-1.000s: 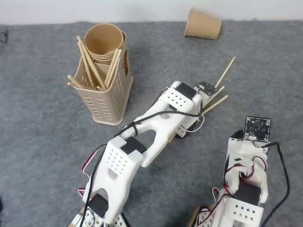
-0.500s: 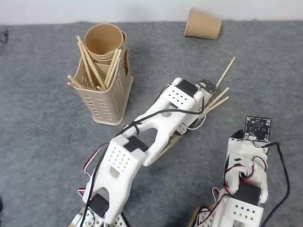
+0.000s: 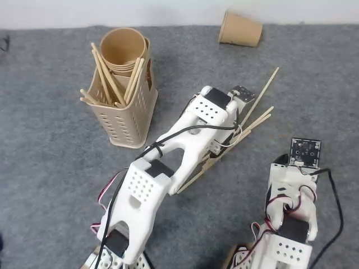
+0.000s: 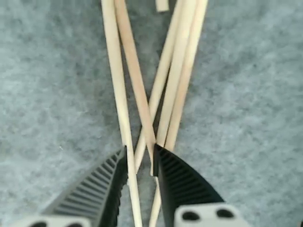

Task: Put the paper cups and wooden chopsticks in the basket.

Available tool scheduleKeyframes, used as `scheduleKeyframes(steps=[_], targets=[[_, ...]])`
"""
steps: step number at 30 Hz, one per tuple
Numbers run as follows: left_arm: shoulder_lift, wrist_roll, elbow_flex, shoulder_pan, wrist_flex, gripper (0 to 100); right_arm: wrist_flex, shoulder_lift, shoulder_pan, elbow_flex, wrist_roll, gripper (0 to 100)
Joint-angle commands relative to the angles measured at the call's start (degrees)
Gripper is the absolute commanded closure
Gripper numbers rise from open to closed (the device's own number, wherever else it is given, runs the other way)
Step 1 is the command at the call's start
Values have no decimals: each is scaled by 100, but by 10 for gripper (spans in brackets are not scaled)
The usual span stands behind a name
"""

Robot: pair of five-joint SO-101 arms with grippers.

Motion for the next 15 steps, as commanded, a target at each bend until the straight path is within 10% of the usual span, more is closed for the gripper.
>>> scheduleKeyframes(steps=[1,15], targets=[[105,44,-189,-26,18,915,-119,-57,-31,-149,105,798],[492,-229,-576,-18,158,988,-119,-57,-31,-149,105,798]])
